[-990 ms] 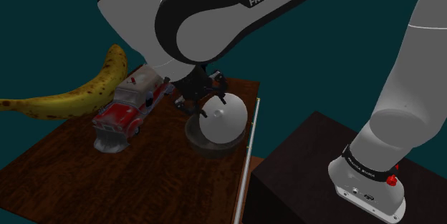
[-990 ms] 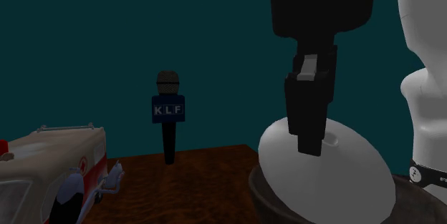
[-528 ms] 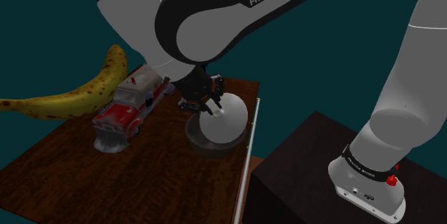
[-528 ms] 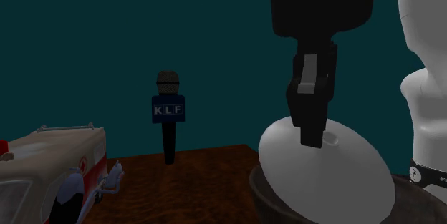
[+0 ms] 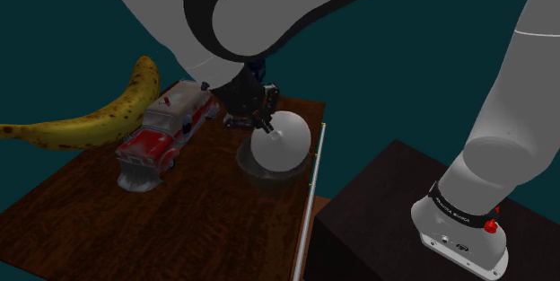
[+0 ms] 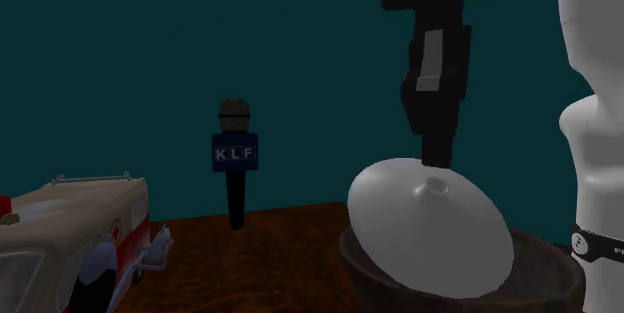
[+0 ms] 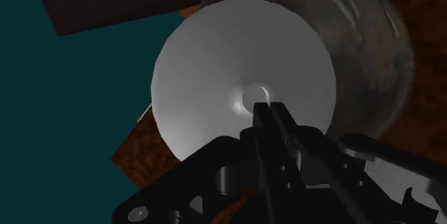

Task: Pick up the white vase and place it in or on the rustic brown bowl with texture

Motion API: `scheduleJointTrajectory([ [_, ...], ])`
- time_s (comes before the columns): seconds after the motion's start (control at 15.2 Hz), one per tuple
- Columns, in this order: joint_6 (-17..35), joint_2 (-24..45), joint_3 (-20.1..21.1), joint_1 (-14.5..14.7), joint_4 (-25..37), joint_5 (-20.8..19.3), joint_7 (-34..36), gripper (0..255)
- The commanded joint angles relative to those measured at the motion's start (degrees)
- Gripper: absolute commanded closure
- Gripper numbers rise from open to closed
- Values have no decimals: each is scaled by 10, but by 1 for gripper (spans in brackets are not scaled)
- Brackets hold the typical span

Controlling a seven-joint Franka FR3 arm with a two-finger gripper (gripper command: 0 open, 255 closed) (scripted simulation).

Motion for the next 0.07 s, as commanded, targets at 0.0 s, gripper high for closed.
scheduleJointTrajectory([
  [0.0,-13,-7,2,-2,10,5,-7,255],
])
